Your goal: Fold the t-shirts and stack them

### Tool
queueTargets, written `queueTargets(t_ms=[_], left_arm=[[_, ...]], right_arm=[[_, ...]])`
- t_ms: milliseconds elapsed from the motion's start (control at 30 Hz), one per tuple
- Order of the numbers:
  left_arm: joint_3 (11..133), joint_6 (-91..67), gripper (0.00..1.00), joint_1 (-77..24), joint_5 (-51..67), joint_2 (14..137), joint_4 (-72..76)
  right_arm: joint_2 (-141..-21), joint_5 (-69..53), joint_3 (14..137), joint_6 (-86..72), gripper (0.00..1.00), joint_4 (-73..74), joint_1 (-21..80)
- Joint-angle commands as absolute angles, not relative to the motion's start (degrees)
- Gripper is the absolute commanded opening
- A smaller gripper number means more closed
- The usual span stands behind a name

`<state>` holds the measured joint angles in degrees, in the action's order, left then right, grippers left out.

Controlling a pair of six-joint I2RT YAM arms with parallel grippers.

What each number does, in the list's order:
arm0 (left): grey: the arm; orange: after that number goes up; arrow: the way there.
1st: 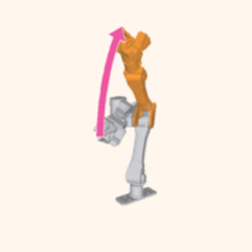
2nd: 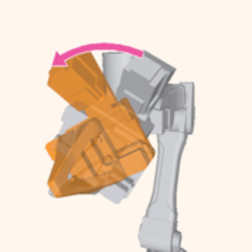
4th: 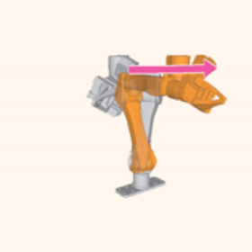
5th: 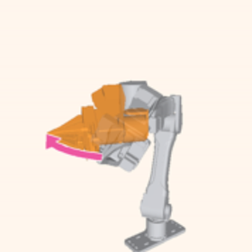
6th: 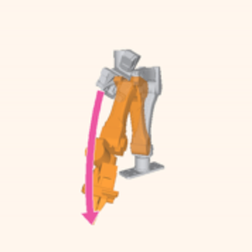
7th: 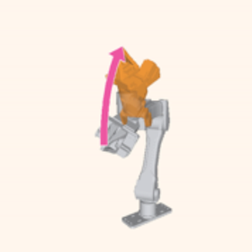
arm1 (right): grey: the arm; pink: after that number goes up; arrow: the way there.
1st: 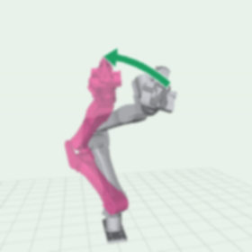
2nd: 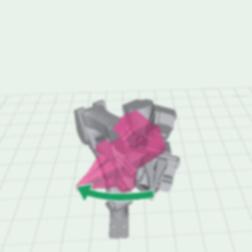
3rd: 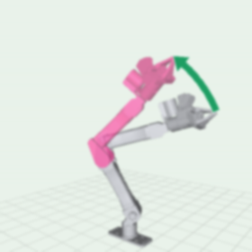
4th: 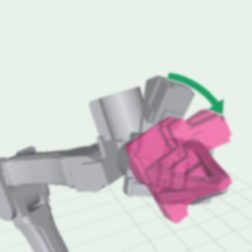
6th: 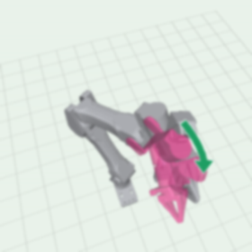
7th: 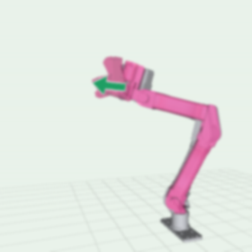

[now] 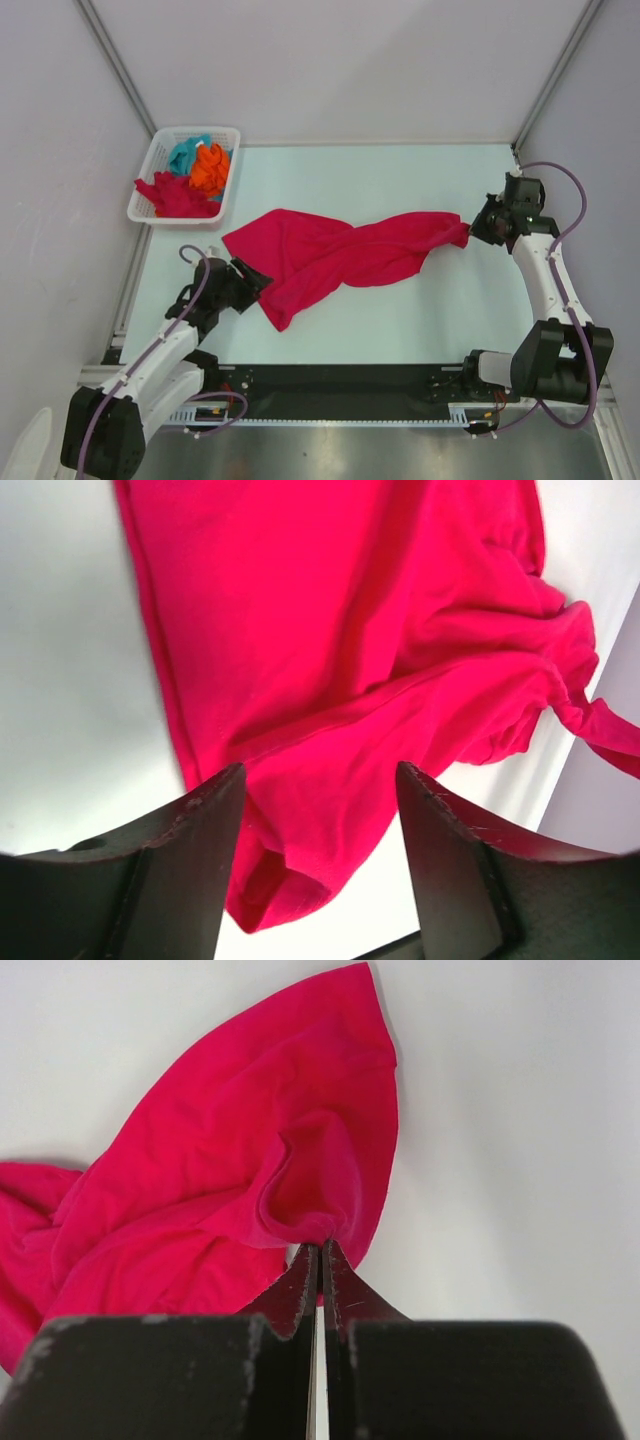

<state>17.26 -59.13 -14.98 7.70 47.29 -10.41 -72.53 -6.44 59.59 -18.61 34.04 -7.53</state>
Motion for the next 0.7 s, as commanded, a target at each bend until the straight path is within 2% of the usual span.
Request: queueTargets(t_ms=[0,667], left_arm=[[15.9,-62.9,0.66,-14.4,7.1,45.8,-11.2],[13.7,-67.0,0.57,-16.3,7.6,53.0,-1.8]], right_arm=[[-72.7,-4.9,60.6,-18.7,0.0,33.5,-6.8],[-73.5,-4.0,60.7,-19.1,0.0,33.1,-6.1]])
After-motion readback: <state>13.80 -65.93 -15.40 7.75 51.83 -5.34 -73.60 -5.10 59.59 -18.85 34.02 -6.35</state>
